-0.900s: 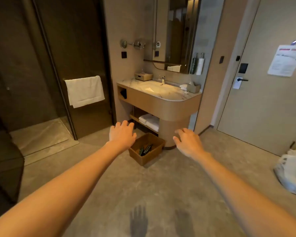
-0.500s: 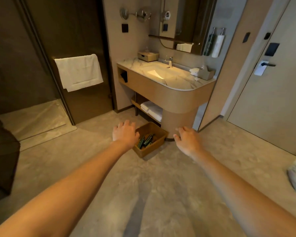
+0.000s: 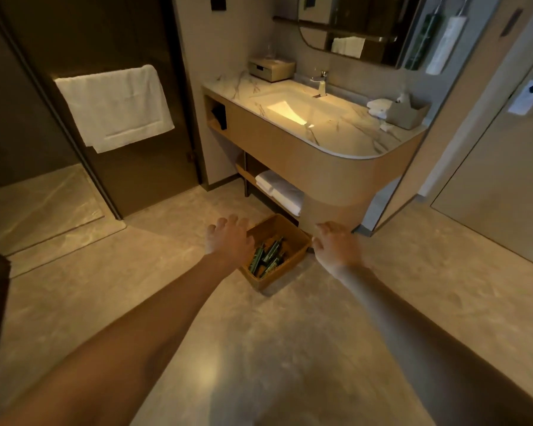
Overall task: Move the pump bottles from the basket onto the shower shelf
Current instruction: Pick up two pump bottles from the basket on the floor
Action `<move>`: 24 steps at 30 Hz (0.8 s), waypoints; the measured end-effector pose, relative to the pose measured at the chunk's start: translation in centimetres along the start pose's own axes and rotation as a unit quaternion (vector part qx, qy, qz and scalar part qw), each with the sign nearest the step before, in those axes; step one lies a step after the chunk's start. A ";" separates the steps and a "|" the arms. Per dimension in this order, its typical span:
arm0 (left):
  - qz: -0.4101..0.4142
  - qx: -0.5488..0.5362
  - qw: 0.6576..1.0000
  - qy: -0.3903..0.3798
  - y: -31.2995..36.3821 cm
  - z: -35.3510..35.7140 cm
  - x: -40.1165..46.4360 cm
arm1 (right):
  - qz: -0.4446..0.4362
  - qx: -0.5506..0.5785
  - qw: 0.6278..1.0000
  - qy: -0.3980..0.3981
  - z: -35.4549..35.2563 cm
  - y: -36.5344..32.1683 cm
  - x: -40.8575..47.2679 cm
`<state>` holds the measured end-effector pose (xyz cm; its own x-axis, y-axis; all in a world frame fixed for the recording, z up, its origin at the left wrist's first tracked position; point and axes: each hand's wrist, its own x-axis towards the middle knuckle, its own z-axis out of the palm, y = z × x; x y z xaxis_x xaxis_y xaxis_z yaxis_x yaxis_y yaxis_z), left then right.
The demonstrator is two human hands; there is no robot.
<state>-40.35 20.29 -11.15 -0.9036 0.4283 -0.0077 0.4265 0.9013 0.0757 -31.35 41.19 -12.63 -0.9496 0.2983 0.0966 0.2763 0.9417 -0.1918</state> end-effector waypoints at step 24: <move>-0.056 -0.025 0.984 -0.166 -1.4 21.2 31.6 | -0.015 0.004 0.976 -0.216 23.1 8.2 30.1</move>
<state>-68.66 33.94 -32.68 -0.8784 0.3325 -0.3432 0.3160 0.9430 0.1047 -61.05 54.30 -33.84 -0.9312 0.1757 -0.3192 0.2485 0.9469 -0.2038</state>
